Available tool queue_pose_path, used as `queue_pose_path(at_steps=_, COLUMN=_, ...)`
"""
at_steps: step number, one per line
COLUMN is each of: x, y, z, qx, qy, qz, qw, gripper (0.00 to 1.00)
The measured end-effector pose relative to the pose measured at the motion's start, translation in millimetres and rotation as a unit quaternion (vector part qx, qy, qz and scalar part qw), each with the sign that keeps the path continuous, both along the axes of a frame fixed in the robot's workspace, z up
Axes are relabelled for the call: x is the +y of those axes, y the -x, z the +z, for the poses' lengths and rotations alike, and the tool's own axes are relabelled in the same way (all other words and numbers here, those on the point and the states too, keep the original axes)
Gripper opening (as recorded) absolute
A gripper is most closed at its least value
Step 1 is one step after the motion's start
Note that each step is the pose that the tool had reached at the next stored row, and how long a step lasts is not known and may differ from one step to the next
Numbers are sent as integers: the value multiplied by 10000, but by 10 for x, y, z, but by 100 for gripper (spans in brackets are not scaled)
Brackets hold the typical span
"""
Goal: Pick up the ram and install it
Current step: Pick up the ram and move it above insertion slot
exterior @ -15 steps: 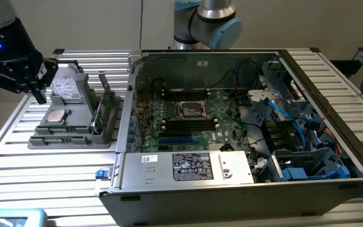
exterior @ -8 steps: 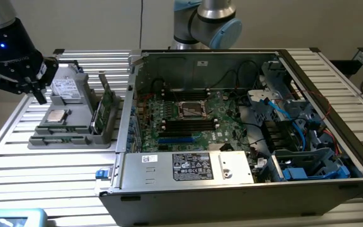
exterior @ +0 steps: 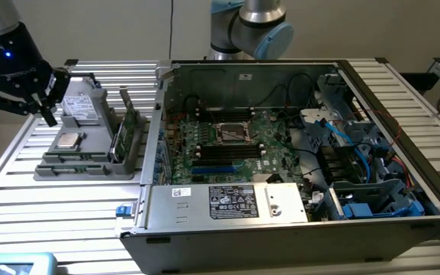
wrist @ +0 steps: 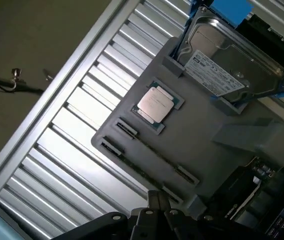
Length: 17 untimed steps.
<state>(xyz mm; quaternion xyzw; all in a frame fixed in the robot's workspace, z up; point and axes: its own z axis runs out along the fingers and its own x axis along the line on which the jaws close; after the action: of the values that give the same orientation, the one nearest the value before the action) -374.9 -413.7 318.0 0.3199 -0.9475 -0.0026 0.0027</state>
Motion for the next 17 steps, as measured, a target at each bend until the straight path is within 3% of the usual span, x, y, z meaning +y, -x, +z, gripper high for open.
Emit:
queue_pose_path(at_steps=4, x=0, y=0, z=-2, qx=-1, qy=0, qz=362, qw=9993, gripper=11)
queue_pose_path(at_steps=8, x=0, y=0, z=-5, qx=-4, qy=0, qz=723, qw=9974, gripper=11)
queue_pose_path(at_steps=12, x=0, y=0, z=-7, qx=-6, qy=0, qz=1082, qw=9941, gripper=11)
queue_pose_path(at_steps=17, x=0, y=0, z=-9, qx=-9, qy=-2, qz=1536, qw=9881, gripper=11)
